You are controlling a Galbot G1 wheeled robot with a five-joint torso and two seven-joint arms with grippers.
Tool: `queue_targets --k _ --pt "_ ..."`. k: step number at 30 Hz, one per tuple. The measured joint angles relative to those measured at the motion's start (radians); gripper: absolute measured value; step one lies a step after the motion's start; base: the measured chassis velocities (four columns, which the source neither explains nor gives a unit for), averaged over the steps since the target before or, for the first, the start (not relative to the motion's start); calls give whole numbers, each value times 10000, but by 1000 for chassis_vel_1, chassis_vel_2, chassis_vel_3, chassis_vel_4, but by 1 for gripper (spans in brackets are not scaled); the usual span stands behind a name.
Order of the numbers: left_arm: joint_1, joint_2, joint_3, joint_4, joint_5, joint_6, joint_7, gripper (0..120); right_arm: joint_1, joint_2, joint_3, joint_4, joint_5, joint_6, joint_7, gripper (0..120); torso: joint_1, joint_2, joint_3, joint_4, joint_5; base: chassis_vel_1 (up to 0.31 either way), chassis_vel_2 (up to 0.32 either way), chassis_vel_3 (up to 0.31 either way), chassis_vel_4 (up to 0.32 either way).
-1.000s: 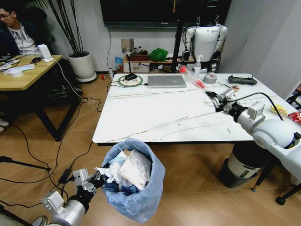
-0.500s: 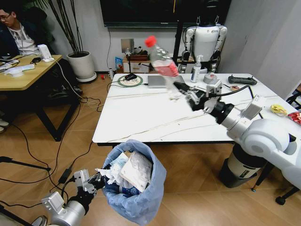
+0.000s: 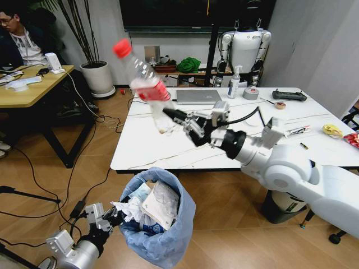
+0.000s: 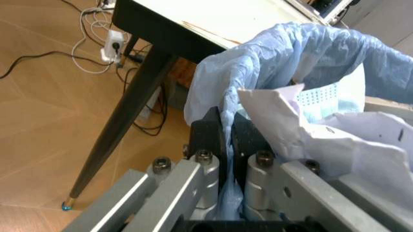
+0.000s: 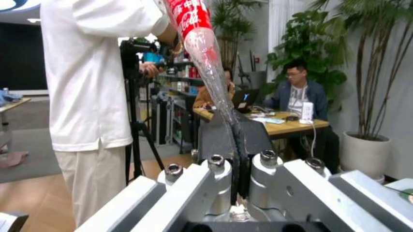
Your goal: Pick up the trash bin and place the trash from the table into it.
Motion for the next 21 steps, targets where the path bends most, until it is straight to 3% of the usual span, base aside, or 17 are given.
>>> queue_targets --k 21 --pt "-175 40 -71 16 -200 12 -5 0 1023 1196 -2335 -906 -537 221 -306 0 0 0 0 0 -1 0 0 0 0"
